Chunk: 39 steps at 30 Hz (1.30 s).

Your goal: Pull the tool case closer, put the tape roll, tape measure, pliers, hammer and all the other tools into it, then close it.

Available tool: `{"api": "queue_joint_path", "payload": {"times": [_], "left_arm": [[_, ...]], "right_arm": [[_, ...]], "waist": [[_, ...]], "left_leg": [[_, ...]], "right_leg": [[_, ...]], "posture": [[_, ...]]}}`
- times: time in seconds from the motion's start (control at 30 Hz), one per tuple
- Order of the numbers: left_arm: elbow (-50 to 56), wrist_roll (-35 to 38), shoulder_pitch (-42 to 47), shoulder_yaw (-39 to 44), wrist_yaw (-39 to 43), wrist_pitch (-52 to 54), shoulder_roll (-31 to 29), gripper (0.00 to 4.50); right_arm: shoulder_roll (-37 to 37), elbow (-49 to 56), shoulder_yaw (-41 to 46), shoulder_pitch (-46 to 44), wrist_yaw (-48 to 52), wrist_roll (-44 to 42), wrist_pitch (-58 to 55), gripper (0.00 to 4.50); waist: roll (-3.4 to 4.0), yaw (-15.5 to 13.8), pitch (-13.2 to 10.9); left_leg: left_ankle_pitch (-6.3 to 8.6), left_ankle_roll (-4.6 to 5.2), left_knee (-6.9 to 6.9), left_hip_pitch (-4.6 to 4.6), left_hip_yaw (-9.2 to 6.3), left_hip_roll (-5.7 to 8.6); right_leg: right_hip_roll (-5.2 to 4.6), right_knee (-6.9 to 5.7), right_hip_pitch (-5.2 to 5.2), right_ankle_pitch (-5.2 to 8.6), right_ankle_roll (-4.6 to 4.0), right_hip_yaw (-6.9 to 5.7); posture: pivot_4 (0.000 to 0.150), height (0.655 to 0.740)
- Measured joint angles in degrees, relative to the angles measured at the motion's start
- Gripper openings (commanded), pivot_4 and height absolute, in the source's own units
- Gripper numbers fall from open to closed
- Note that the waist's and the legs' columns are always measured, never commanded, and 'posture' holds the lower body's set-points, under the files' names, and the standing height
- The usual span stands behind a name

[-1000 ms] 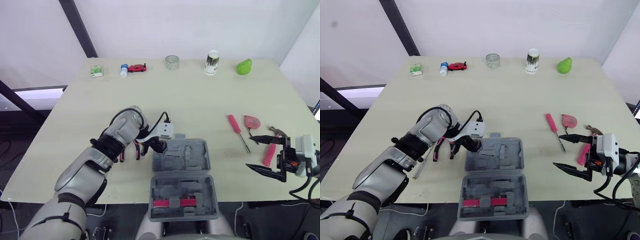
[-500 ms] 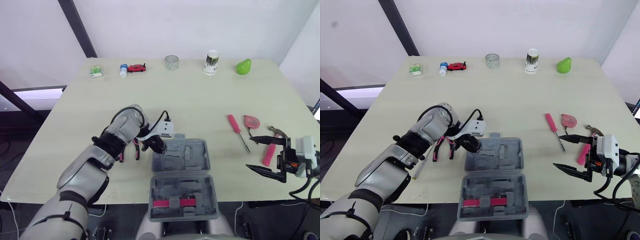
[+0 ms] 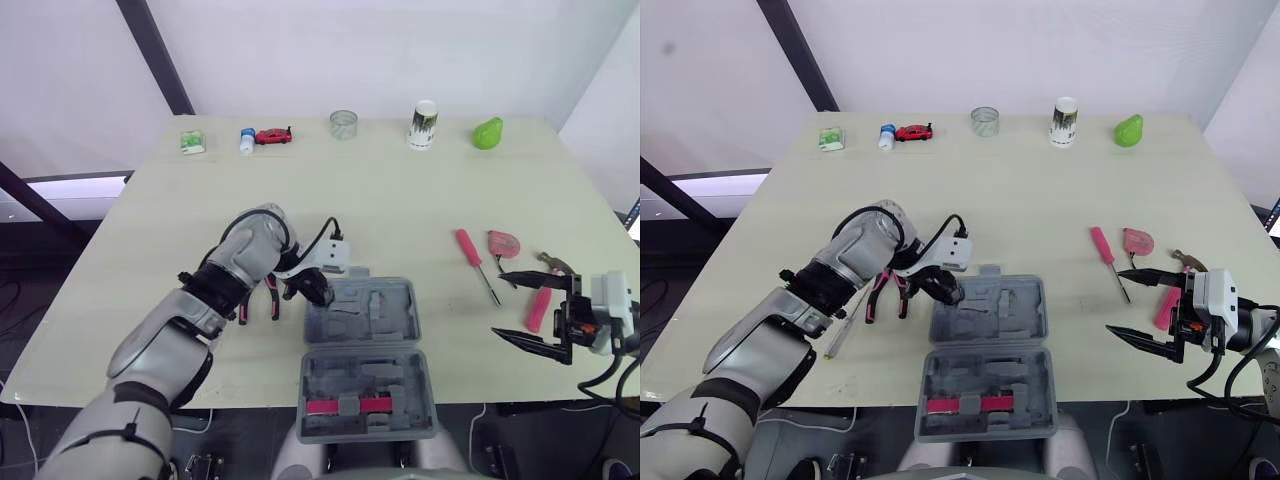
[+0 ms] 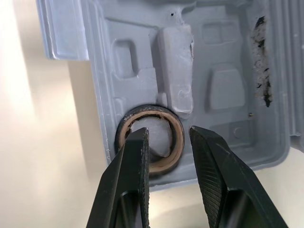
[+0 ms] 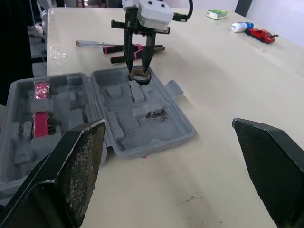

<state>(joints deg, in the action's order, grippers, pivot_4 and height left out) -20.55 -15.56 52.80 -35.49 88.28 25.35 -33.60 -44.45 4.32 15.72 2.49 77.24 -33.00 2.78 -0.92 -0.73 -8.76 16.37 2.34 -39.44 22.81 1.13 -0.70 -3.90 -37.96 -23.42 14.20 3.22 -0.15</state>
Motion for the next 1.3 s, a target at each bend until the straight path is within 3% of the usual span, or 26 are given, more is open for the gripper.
{"api": "queue_joint_path", "payload": {"times": [0.43, 0.6, 0.83, 1.13, 1.3], "left_arm": [[2.7, 3.9, -1.4, 4.9, -2.1, -2.3, -1.1, 1.45], [2.7, 14.4, -9.2, 15.6, -4.0, -12.2, -0.3, 1.45], [1.0, 27.4, -17.6, 26.2, -4.4, -15.7, 3.4, 1.45], [-9.0, 29.1, -17.3, 27.3, -4.0, -19.4, 3.8, 1.45], [-21.4, 25.5, -13.2, 27.0, -2.6, -32.9, 3.4, 1.45]], "right_arm": [[0.0, 2.0, 0.0, 0.3, -1.5, 0.0, -0.6, 4.50], [1.1, 2.5, 0.0, 1.1, -2.7, 0.0, -1.1, 4.50], [2.7, 3.7, -0.1, 1.3, -4.3, 0.2, -0.7, 4.50], [5.0, 4.7, -0.7, 1.6, -6.4, 1.1, 0.1, 4.50], [7.5, 6.4, -3.8, 1.7, -7.8, 2.3, 0.4, 4.50]], "waist": [[0.00, 0.0, 0.0], [0.01, 0.1, 0.0], [0.02, -0.1, 0.0], [0.02, 0.0, 0.0], [0.02, 0.0, 0.0]], "left_leg": [[0.00, 0.00, 0.00, 0.00, 0.00, -0.01], [-0.01, -0.01, 0.00, 0.00, 0.01, -0.25], [0.00, -0.01, -0.03, -0.01, 0.04, -0.16], [0.00, -0.01, -0.02, -0.02, 0.01, -0.01], [0.00, -0.01, -0.02, -0.02, 0.02, 0.01]], "right_leg": [[-0.01, 0.00, 0.00, 0.00, 0.00, 0.00], [-0.01, 0.00, -0.02, 0.00, -0.01, -0.02], [-0.02, -0.01, 0.00, -0.01, 0.00, -0.01], [-0.01, -0.02, 0.00, -0.01, 0.00, -0.02], [-0.01, -0.01, 0.00, -0.01, 0.00, -0.02]], "posture": [[0.150, 0.7400], [0.150, 0.7400], [0.150, 0.7400], [0.150, 0.7400], [0.150, 0.7400]]}}
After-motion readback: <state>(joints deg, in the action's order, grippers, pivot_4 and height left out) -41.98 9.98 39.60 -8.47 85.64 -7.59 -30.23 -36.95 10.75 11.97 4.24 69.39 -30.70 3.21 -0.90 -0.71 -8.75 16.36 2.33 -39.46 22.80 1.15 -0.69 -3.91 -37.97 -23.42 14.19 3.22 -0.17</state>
